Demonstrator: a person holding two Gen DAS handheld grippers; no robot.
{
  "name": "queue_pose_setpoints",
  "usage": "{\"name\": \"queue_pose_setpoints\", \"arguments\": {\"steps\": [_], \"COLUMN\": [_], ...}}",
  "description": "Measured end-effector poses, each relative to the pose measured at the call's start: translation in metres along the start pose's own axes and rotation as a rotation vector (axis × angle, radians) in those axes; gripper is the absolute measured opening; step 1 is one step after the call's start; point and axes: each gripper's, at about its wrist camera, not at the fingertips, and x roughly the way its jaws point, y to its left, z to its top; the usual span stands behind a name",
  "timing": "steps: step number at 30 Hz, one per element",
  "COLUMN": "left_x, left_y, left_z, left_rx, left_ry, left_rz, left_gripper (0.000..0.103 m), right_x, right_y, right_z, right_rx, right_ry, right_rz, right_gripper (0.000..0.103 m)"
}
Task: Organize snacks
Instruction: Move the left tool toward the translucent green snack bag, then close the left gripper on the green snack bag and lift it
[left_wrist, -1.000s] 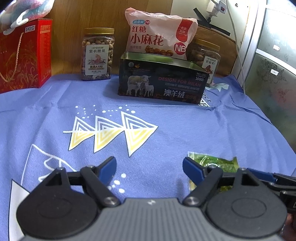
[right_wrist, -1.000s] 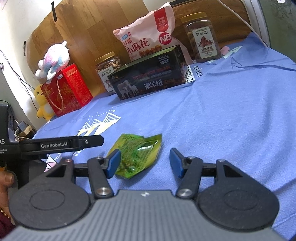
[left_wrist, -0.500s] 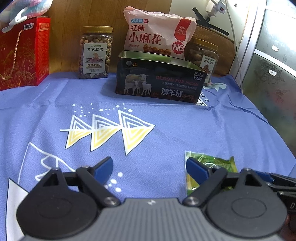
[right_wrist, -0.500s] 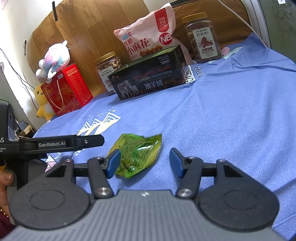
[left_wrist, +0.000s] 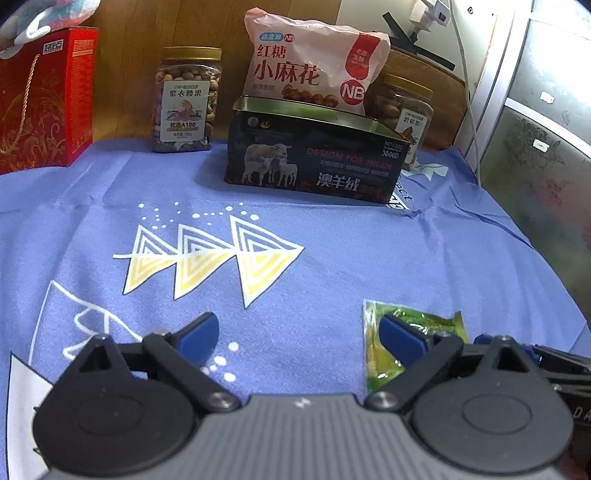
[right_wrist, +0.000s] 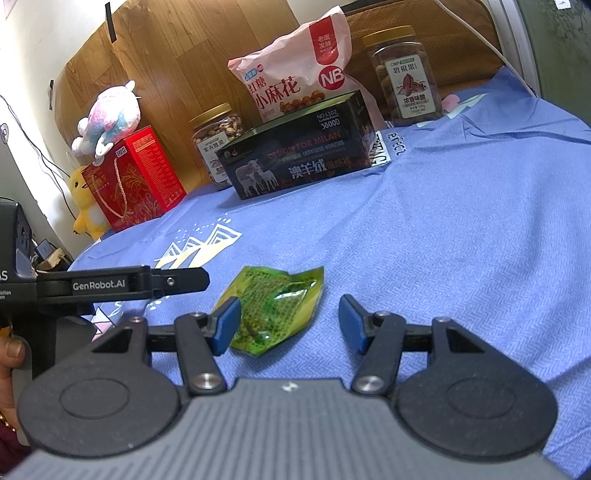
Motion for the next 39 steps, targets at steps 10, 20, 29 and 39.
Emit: {"name": "queue_pose_setpoints", "arguments": {"steps": [10,20,29,39], "left_x": [-0.001,-0.005,0.002,0.007], "left_y": [0.004,0.021,0.013,0.015], "left_z": [0.002,0.006,0.001,0.001], "left_rx": [-0.020,-0.129,-0.160,-0.199], "left_ry": [0.007,0.035,0.090,0.108], "left_rz": [-0.015,-0.173,-0.363,-0.420], "left_gripper": [0.097,0.086,0.072,0.072], "right_x": [0.000,0.002,0.006,0.007], "right_y": [0.000,0.006,0.016,0.021], "right_z": [-0.001,-0.001,-0.006,-0.010], "right_rx": [-0.001,-0.030,-0.125,-0.174], "right_ry": [-0.001,0.008,-0.003,-0.016], "right_rz": [0.000,0.021,0.001,0.000], "right_gripper": [0.062,0.062,0.055,0.022]}}
